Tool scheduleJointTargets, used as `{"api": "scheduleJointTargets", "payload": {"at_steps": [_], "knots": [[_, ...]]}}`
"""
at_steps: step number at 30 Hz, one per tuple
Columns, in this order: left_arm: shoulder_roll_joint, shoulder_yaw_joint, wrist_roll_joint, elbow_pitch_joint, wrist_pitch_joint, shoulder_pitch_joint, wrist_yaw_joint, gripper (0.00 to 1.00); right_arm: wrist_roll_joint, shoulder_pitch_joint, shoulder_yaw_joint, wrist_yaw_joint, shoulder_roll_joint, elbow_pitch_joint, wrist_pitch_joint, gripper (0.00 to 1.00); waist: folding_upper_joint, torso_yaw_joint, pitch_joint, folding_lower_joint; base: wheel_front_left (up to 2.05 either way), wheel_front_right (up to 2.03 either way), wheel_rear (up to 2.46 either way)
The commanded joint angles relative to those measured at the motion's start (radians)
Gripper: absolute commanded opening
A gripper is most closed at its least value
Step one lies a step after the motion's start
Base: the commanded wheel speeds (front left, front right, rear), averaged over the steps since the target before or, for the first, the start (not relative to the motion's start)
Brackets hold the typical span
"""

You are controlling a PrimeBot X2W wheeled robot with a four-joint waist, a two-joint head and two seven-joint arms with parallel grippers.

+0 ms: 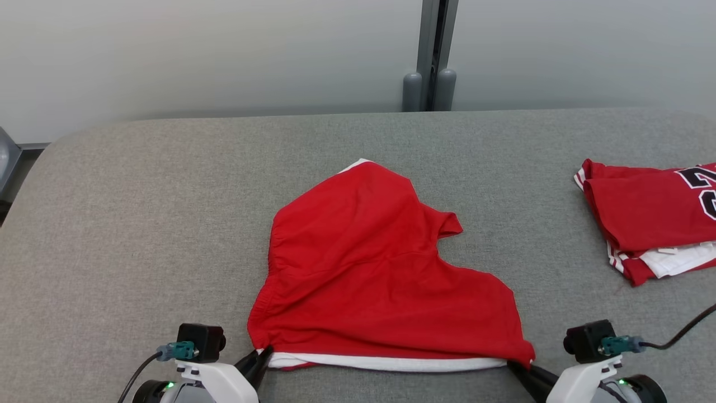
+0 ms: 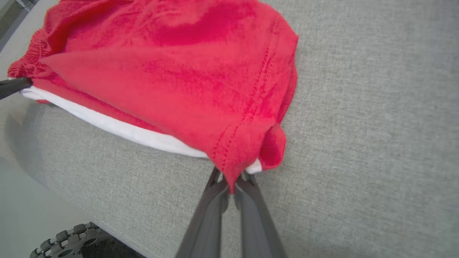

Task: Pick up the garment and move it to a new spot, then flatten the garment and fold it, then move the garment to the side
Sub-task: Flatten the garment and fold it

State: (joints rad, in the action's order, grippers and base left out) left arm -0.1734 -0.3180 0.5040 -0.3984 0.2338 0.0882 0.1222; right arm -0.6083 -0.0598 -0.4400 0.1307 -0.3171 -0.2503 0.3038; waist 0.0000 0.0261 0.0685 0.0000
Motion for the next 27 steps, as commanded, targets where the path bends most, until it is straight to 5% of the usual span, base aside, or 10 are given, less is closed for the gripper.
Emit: {"api": "scheduleJointTargets", "payload": {"at_steps": [1, 11, 18, 27], "knots": [[-0.011, 0.003, 0.008, 0.019, -0.001, -0.009, 0.003, 0.0, 0.0, -0.005, 0.01, 0.0, -0.012, 0.016, -0.014, 0.0, 0.0, 0.002, -0.008, 0.0, 0.0, 0.0, 0.0], [-0.067, -0.004, -0.006, 0.151, 0.03, 0.062, 0.005, 0.0, 0.02, -0.069, 0.058, 0.0, -0.038, 0.139, -0.07, 0.0, 0.0, -0.002, -0.002, 0.0, 0.0, 0.0, 0.0], [-0.144, -0.007, -0.003, 0.22, 0.131, 0.343, 0.008, 0.0, -0.008, -0.328, 0.052, 0.0, -0.069, 0.14, -0.124, 0.0, 0.0, -0.013, 0.125, 0.0, 0.0, 0.0, 0.0], [-0.239, -0.095, 0.064, 0.094, 0.227, 0.859, 0.008, 0.0, -0.124, -0.816, -0.07, 0.0, -0.135, 0.007, -0.189, 0.0, 0.0, -0.039, 0.34, 0.0, 0.0, 0.0, 0.0]]}}
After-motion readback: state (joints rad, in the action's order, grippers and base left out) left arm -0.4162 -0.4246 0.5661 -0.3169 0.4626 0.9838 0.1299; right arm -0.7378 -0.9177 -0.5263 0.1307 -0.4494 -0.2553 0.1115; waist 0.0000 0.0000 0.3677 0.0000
